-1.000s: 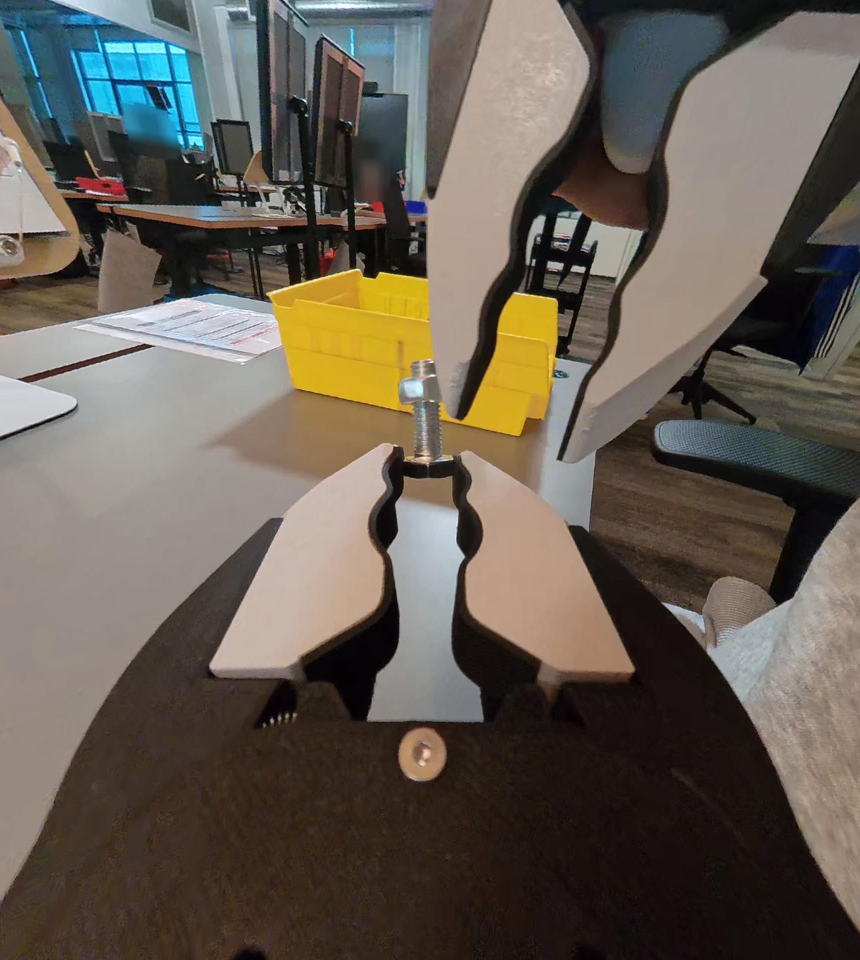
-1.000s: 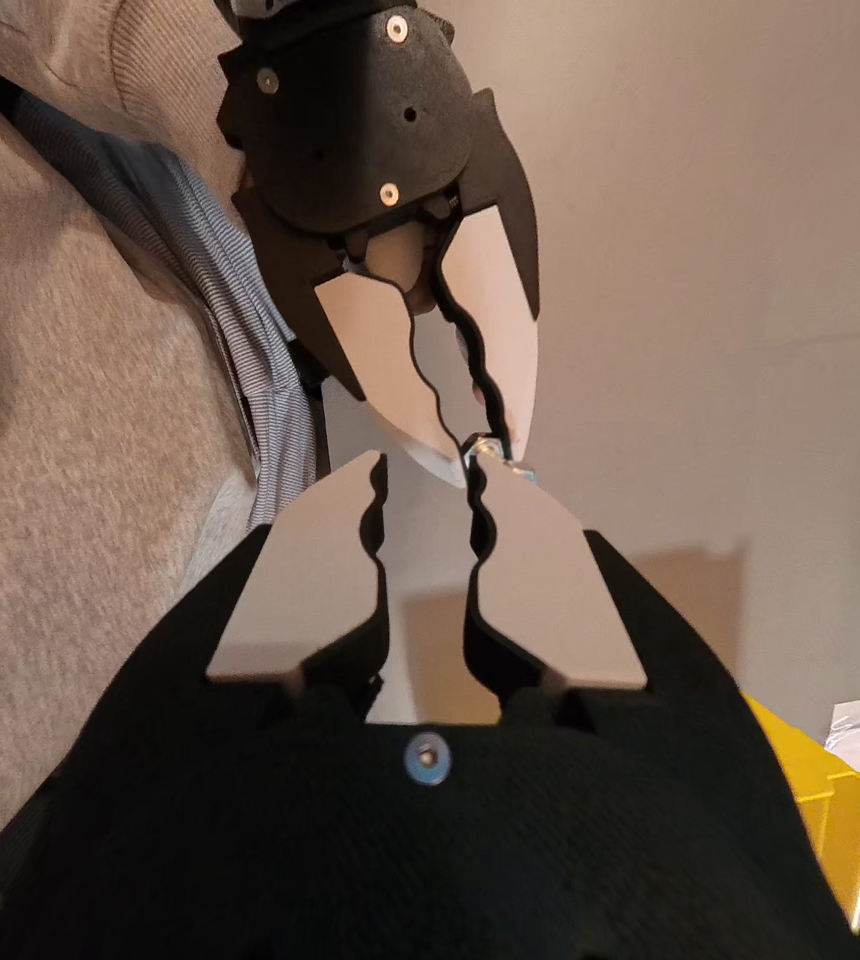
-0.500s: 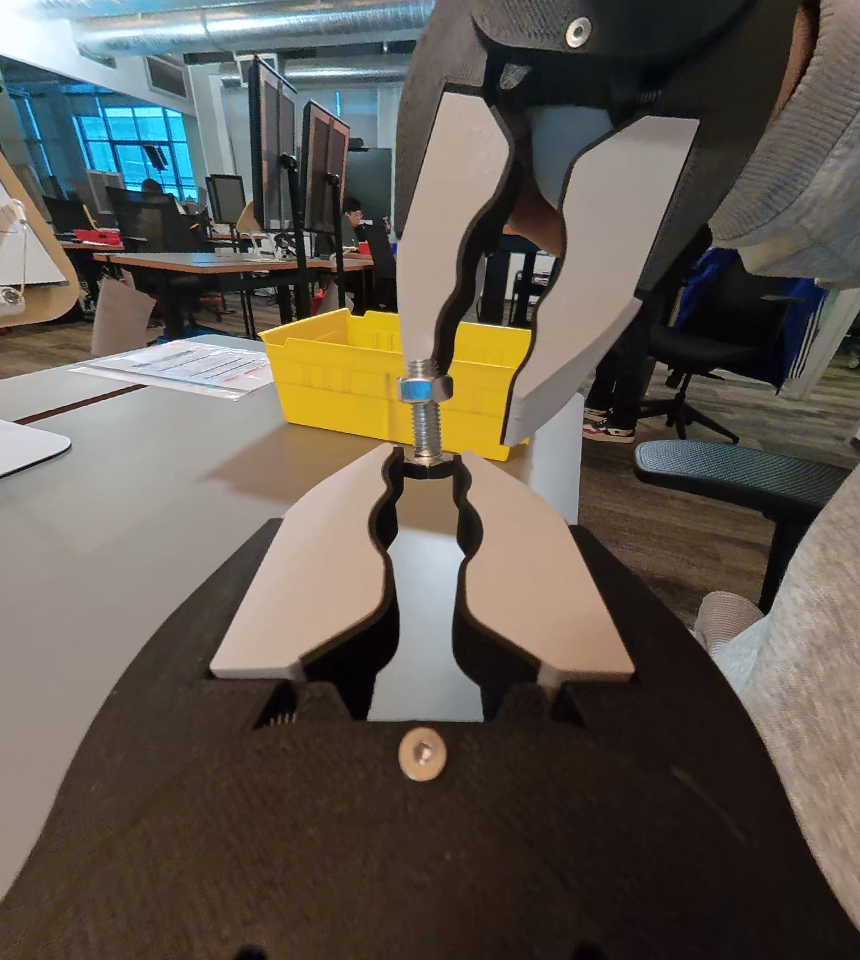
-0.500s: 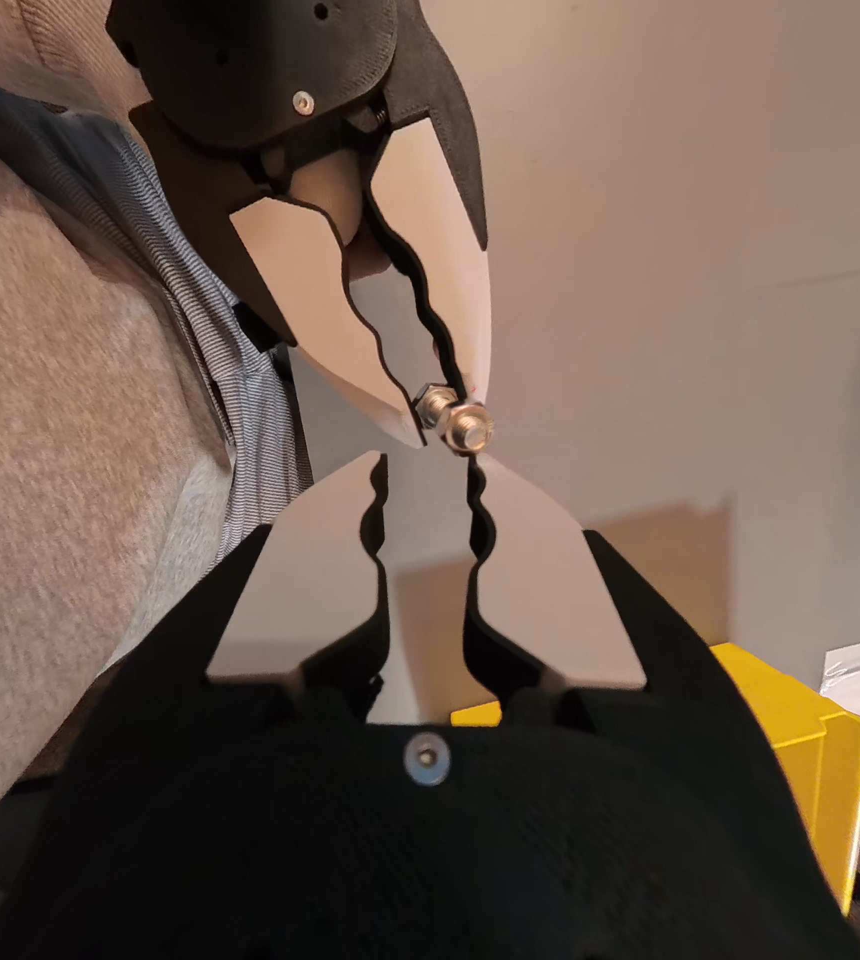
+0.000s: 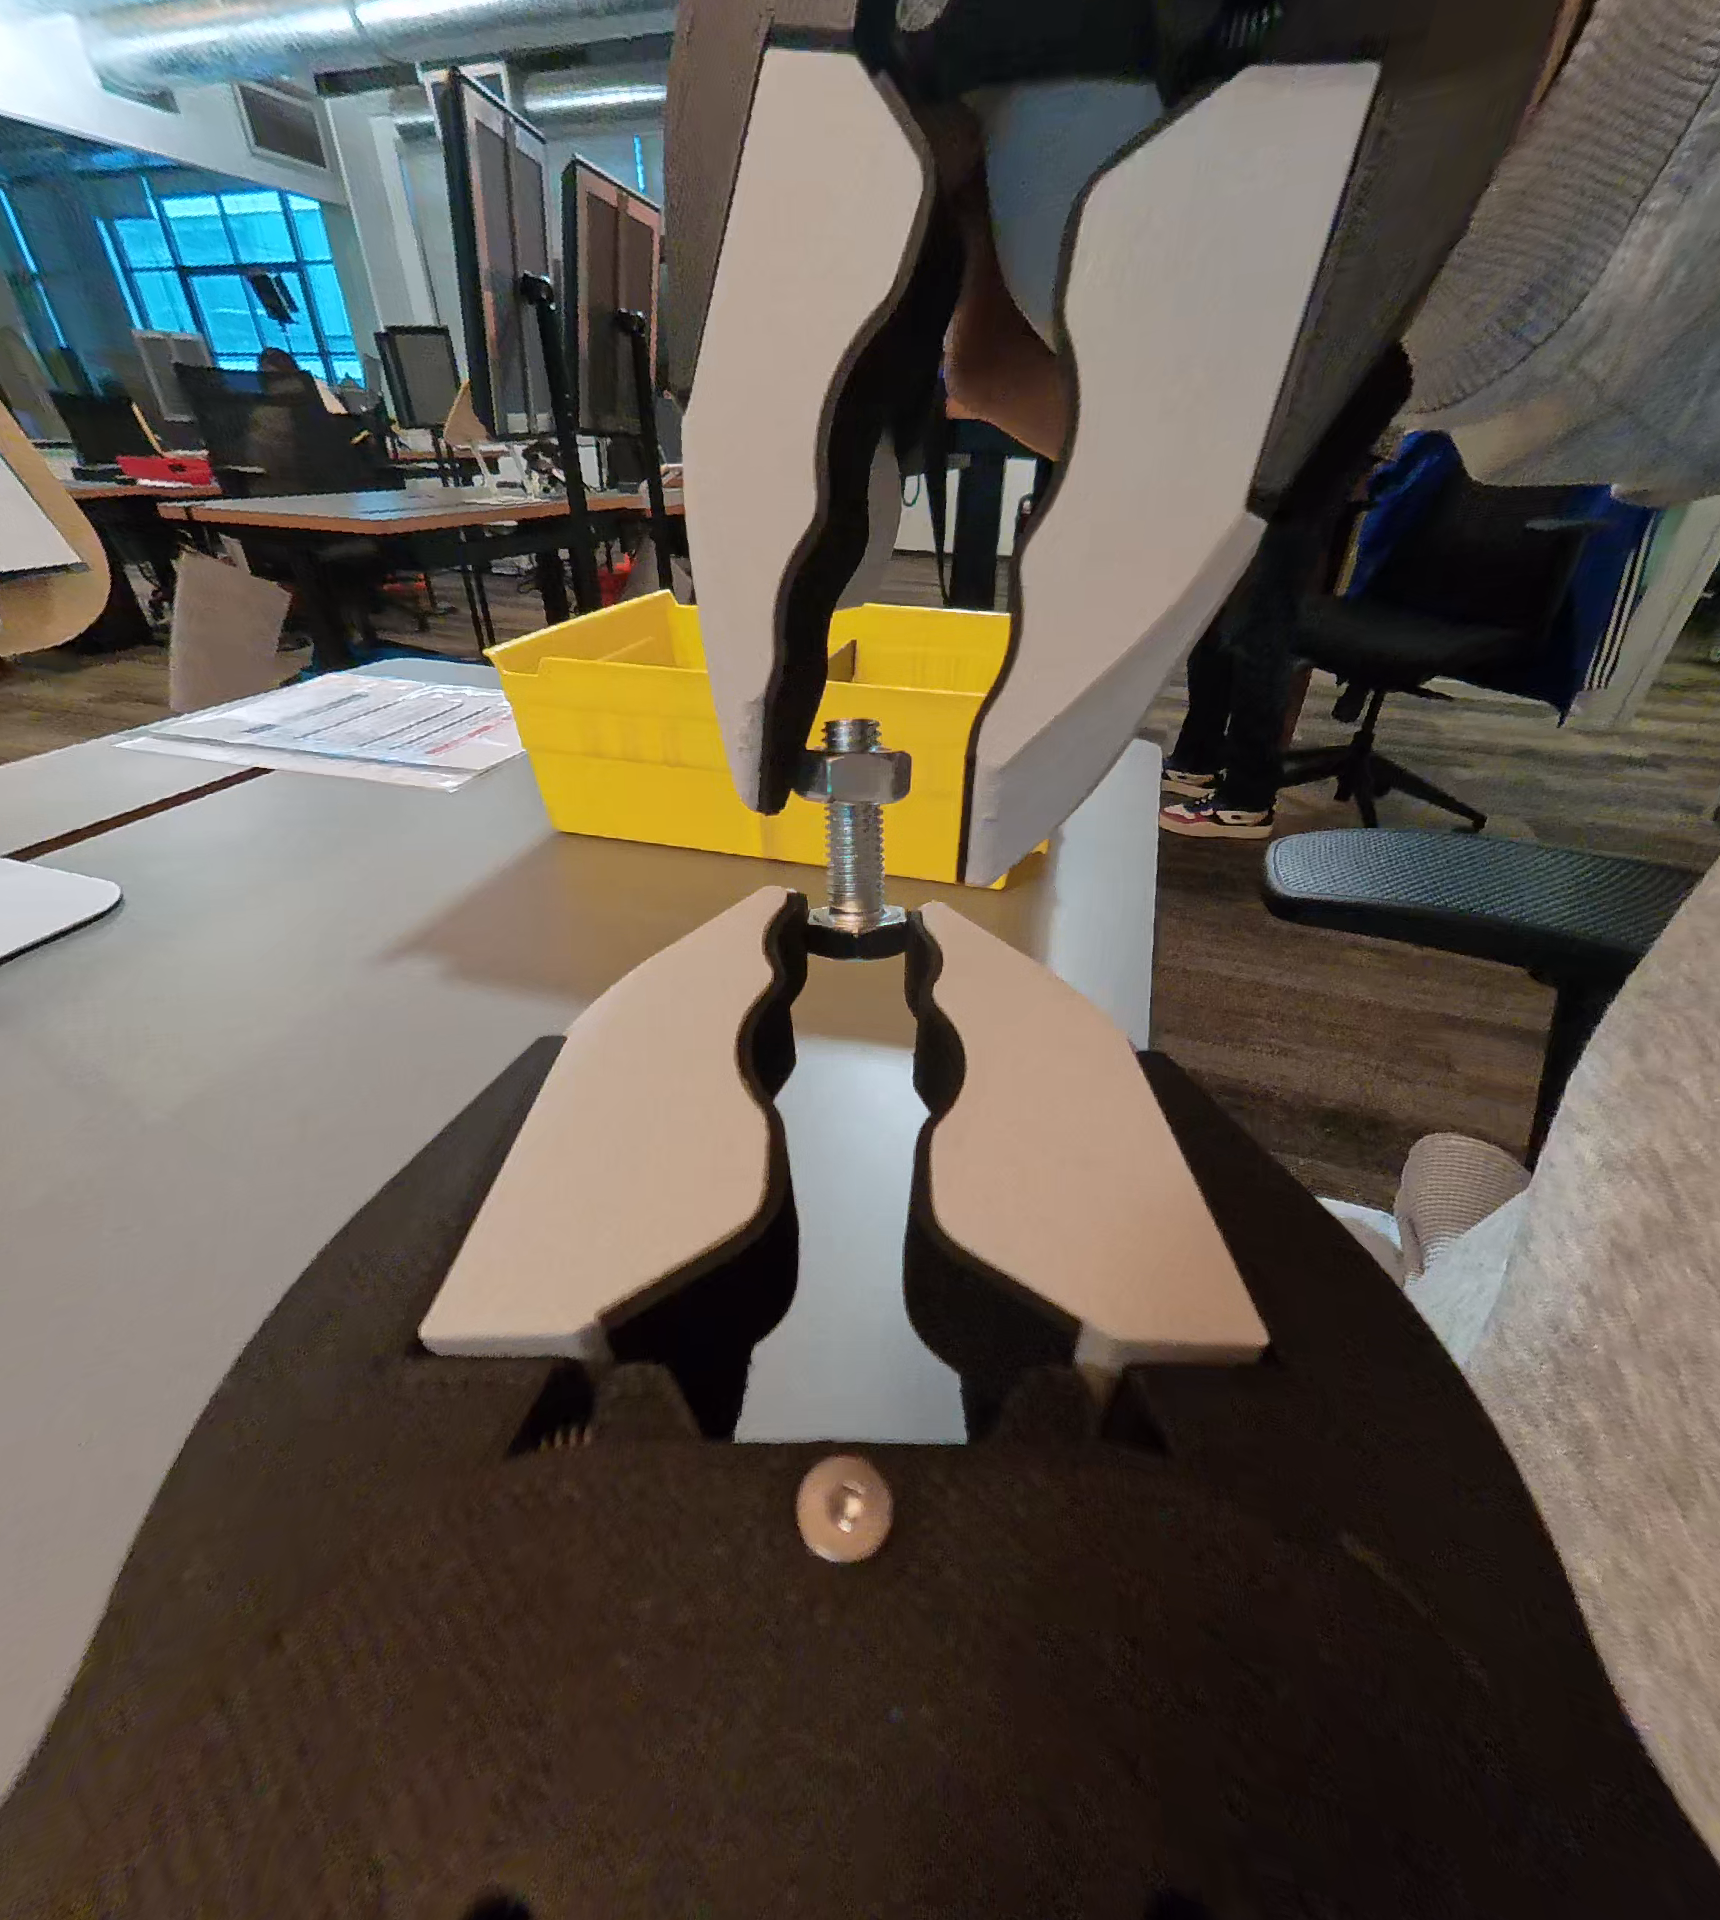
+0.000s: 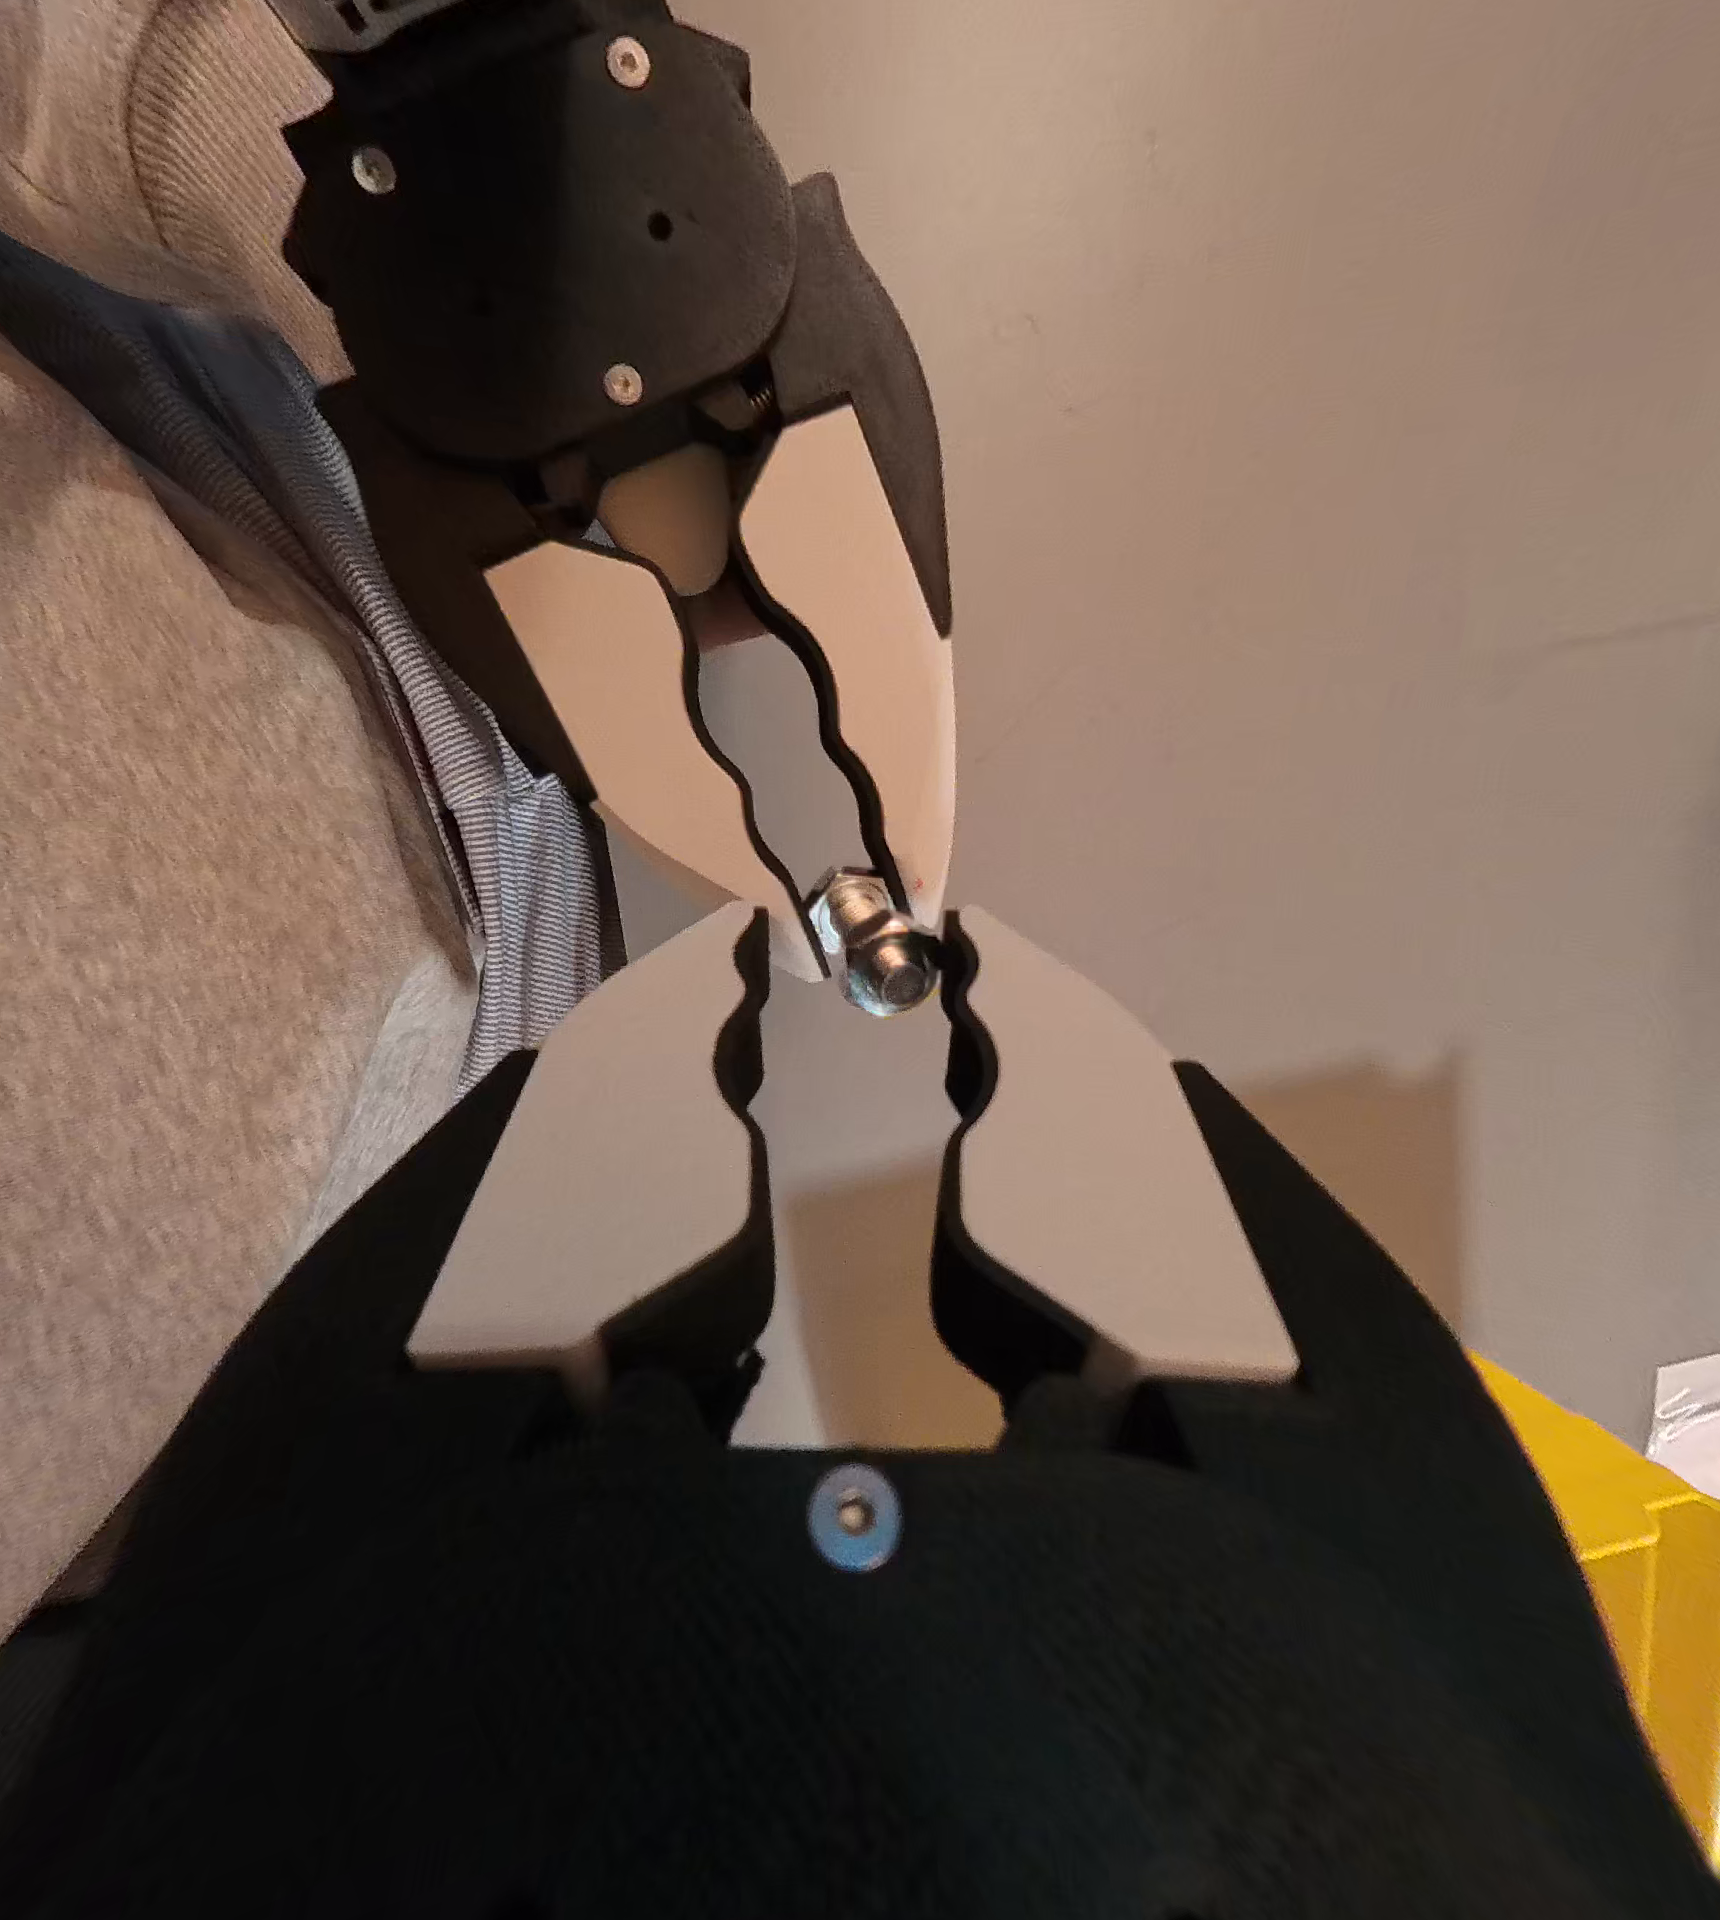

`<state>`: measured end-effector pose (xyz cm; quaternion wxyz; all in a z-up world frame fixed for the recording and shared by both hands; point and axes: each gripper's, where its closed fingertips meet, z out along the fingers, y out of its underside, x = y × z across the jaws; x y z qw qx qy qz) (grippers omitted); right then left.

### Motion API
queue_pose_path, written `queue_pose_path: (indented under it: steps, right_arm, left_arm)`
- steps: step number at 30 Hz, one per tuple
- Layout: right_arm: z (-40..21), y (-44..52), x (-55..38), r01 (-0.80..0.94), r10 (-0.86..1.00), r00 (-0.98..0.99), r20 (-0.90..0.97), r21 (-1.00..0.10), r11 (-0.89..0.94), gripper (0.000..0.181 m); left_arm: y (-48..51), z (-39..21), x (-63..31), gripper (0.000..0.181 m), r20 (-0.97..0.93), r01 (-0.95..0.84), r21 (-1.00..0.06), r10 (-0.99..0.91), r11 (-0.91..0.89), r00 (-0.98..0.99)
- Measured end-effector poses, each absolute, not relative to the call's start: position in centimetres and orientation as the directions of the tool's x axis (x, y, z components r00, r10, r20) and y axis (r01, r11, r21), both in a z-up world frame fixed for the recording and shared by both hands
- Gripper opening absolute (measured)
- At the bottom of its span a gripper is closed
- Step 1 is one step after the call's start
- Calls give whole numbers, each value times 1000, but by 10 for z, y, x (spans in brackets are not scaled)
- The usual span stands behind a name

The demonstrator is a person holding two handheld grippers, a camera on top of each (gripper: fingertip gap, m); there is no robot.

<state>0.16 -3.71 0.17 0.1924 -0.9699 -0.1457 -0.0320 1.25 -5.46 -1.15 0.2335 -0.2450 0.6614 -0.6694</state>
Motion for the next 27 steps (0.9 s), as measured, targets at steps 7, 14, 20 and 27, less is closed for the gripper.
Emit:
queue_pose_path:
  steps: [7,14,20,27]
  right_arm:
    - [3,-33,-1,334,300,943,147,-370,-867,35]
    - [-1,-31,-12,355,332,935,128,-366,-860,31]
    - [1,-37,-15,338,322,941,108,-366,-867,26]
    - [-1,-48,-3,299,274,954,121,-345,-890,26]
  left_arm:
    - [-53,-12,14,19,31,-22,-1000,-637,-22,-770]
    - [-51,-12,16,19,68,-47,-998,-644,-49,-762]
    - [-47,-11,19,19,70,-41,-997,-662,-59,-746]
    - [-42,-3,19,19,80,-15,-995,-665,-103,-743]
